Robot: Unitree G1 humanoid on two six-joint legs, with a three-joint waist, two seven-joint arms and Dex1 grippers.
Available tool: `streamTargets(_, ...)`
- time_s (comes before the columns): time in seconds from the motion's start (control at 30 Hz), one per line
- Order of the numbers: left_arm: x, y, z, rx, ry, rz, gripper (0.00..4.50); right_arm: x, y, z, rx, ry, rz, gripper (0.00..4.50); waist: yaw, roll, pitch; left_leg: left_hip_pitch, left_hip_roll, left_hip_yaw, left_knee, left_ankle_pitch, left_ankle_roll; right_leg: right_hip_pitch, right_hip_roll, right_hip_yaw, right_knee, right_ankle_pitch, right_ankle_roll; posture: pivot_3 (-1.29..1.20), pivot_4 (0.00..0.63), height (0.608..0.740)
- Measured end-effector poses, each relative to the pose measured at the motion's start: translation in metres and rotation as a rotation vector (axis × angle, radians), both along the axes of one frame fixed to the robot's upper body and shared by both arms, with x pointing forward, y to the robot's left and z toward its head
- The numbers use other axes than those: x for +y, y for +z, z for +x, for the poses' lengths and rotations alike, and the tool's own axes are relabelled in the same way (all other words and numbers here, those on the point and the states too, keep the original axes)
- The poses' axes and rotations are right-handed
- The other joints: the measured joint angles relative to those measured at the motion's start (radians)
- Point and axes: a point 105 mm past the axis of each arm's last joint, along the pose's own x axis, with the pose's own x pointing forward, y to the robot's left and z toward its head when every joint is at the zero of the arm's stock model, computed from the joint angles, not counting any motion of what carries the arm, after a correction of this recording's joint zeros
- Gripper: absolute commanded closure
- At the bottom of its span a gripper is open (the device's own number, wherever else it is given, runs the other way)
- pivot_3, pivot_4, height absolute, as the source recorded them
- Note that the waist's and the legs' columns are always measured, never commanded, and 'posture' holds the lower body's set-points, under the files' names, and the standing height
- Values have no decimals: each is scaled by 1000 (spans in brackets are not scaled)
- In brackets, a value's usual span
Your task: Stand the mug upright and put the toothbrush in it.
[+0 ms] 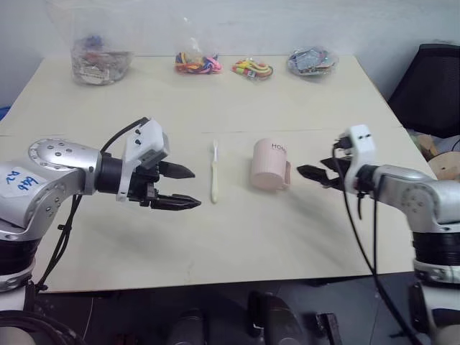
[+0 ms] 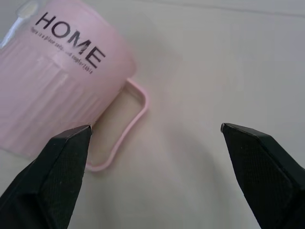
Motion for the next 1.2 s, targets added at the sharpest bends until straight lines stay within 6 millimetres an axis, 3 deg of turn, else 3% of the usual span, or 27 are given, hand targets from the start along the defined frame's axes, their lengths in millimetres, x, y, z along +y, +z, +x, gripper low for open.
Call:
streamTargets(0.07, 1, 4, 5, -23, 1, -10, 874, 7, -9, 5, 31, -4, -4, 0, 2, 0, 0, -1, 0, -1, 0, 0, 0, 0, 0, -1, 0, 0, 0, 0, 150, 740)
streamTargets(0.17, -1, 7, 7, -39, 0, -25, 844, 17, -20, 12, 59, -4, -14, 602, 7, 0, 0, -2, -1, -1, 2, 0, 1, 0, -1, -1, -1, 0, 0, 0, 150, 740)
streamTargets(0.53, 2, 12, 11, -69, 41, -35, 844, 32, -24, 19, 47, 16, -24, 4425, 0, 0, 0, -1, 0, -2, 3, 0, 1, 1, -1, -1, 1, 0, 1, 0, 150, 740)
streamTargets(0.73, 6, 13, 12, -72, 70, -46, 844, 39, -17, 21, 23, 34, -4, 4475, -1, 0, 0, -1, 0, -3, 3, 0, 1, 1, -1, -1, 1, 0, 1, 0, 150, 740)
streamTargets(0.83, 8, 11, 13, -64, 83, -47, 844, 52, -5, 22, -60, 53, 31, 4475, -2, 1, 0, -1, 0, -3, 2, 0, 1, 1, 0, -1, 1, 0, 1, 0, 150, 740)
streamTargets(0.97, 11, 9, 14, -57, 108, -55, 844, 67, 14, 24, -241, 38, 59, 4475, -2, 1, 0, -1, 0, -3, 2, 0, 1, 0, 0, -1, 1, 0, 1, 0, 150, 740)
streamTargets(1.2, 21, 9, 16, -40, 160, -77, 844, 89, 29, 21, -619, -25, 60, 4475, -3, 1, 1, -1, 0, -3, 2, 0, 1, 0, 0, -1, 0, 0, 1, 0, 150, 740)
